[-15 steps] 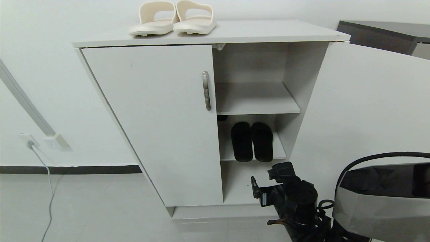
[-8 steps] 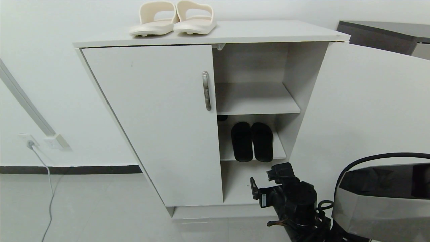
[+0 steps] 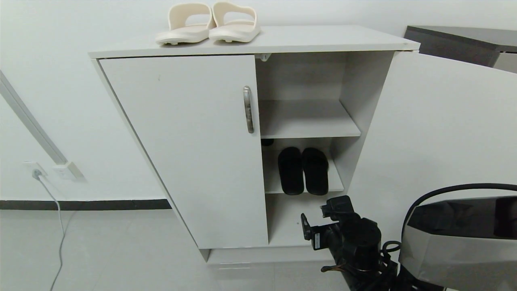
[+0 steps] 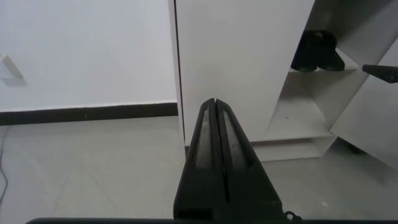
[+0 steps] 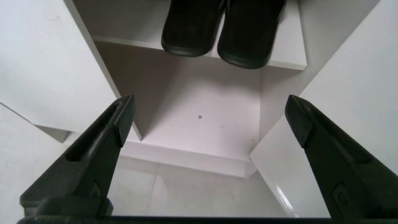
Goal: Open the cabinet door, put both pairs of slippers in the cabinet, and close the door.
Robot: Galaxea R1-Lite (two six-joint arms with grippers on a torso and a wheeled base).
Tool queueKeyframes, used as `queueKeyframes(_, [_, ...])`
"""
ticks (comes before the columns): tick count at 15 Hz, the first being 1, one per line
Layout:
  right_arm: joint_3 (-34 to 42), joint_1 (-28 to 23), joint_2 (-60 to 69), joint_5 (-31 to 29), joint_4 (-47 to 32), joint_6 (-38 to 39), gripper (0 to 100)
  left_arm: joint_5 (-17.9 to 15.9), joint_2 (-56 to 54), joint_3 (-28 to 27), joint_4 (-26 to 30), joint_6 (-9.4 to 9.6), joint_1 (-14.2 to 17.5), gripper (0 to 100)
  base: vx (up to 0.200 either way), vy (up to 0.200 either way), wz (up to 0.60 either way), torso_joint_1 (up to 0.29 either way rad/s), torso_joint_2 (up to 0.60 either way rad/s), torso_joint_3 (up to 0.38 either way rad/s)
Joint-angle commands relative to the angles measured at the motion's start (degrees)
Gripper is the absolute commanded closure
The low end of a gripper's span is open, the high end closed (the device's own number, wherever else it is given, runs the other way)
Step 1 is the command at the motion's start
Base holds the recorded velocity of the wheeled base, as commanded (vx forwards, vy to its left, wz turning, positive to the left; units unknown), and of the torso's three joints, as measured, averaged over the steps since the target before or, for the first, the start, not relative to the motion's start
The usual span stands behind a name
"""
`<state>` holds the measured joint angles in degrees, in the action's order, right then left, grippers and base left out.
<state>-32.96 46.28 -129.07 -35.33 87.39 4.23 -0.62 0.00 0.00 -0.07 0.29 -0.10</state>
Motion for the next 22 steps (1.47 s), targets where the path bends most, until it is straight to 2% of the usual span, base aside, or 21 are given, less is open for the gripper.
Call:
queueKeyframes(1, [-0.08,0.04,-0.21,0.00,0.06,-0.01,0,0.01,0.00,0.00,-0.01,-0.03,0.01,100,0.000,0.000,0.00,0.002,0.01,0.110])
queueKeyframes(6, [0.27,-0.22,-0.30,-0.09,1.81,0.25,0,0.01,0.00,0.00,-0.01,0.59,0.01,100,0.000,0.000,0.00,0.000,0.00,0.183])
queueKeyframes(10, [1.32,-0.22,-0.39,0.00,2.61,-0.10,0,0.01,0.00,0.00,-0.10,-0.03,0.01,100,0.000,0.000,0.00,0.001,0.00,0.200])
queueKeyframes(16, [1.32,-0.31,-1.53,0.08,2.61,-0.01,0,0.09,0.00,0.00,-0.10,-0.12,0.01,100,0.000,0.000,0.00,0.001,0.00,0.032])
queueKeyframes(22, [1.32,-0.31,-1.53,0.08,2.61,-0.01,0,0.01,0.09,0.00,-0.01,-0.12,0.01,100,0.000,0.200,0.00,0.002,0.00,0.003])
